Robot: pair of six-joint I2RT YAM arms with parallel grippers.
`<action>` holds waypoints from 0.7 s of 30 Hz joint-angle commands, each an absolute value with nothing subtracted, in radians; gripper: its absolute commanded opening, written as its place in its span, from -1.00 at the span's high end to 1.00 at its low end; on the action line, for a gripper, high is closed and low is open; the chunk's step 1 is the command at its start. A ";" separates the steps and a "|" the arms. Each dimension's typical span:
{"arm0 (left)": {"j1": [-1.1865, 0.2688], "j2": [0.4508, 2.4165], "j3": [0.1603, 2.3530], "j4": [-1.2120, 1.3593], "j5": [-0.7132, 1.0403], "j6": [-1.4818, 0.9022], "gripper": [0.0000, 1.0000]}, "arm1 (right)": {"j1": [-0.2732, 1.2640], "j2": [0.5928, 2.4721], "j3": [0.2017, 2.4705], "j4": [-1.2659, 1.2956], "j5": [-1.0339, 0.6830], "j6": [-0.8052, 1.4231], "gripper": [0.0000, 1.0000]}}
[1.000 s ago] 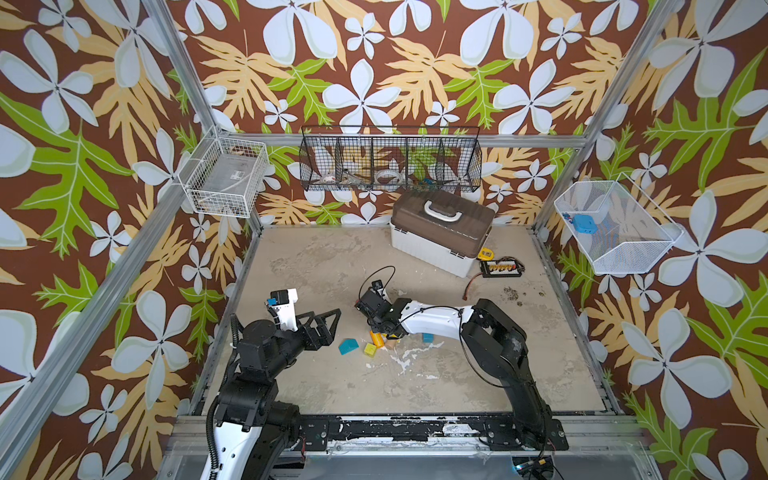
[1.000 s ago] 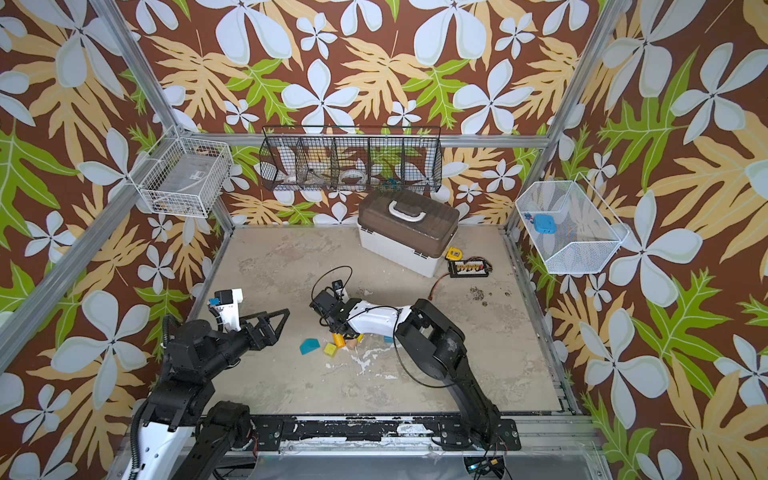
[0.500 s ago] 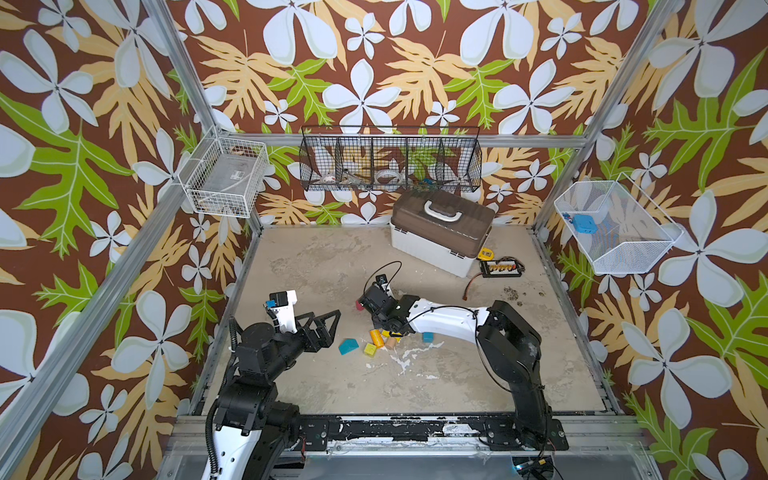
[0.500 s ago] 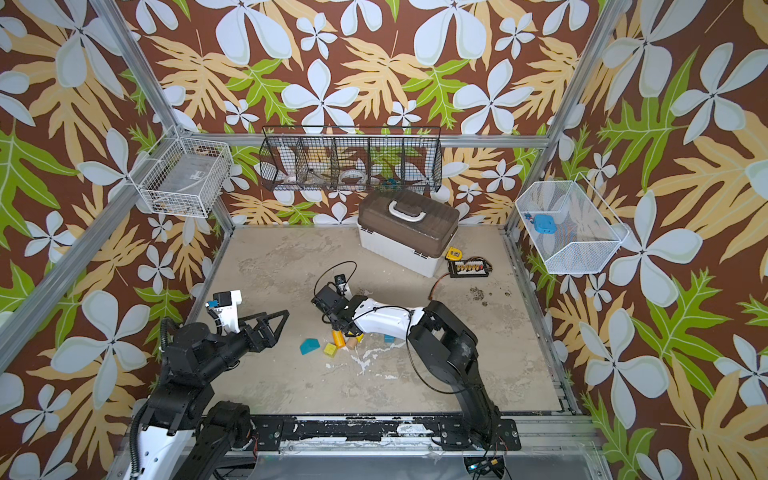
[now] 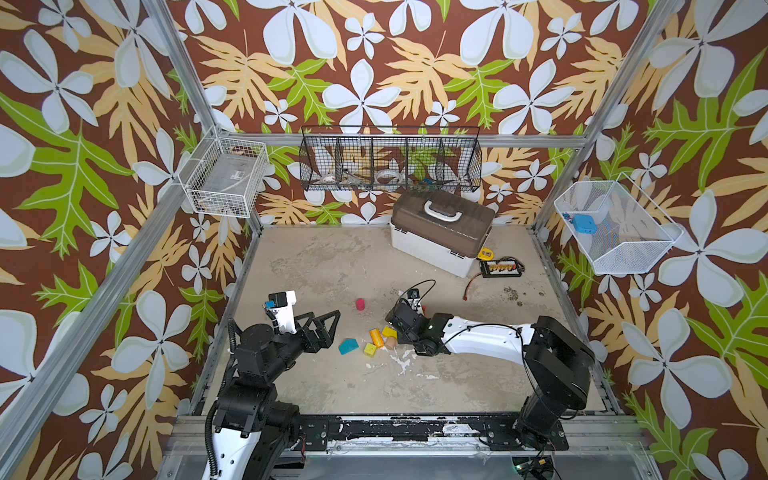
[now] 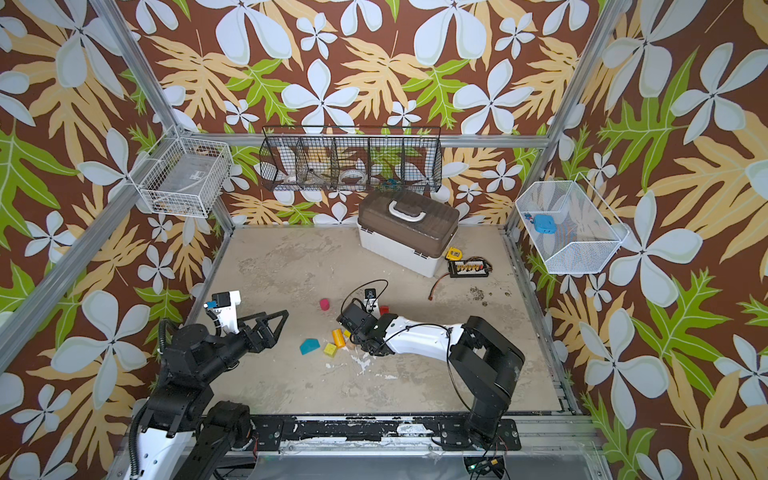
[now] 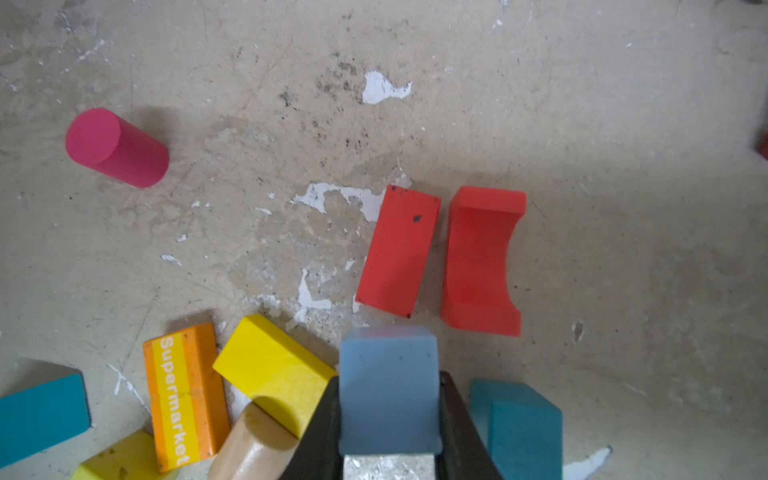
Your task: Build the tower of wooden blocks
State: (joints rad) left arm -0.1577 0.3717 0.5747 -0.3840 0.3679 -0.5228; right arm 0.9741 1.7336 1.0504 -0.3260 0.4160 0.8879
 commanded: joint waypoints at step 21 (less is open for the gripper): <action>-0.157 0.370 0.574 -0.373 0.358 -0.525 -0.99 | 1.012 1.776 1.003 -0.339 0.468 0.994 0.85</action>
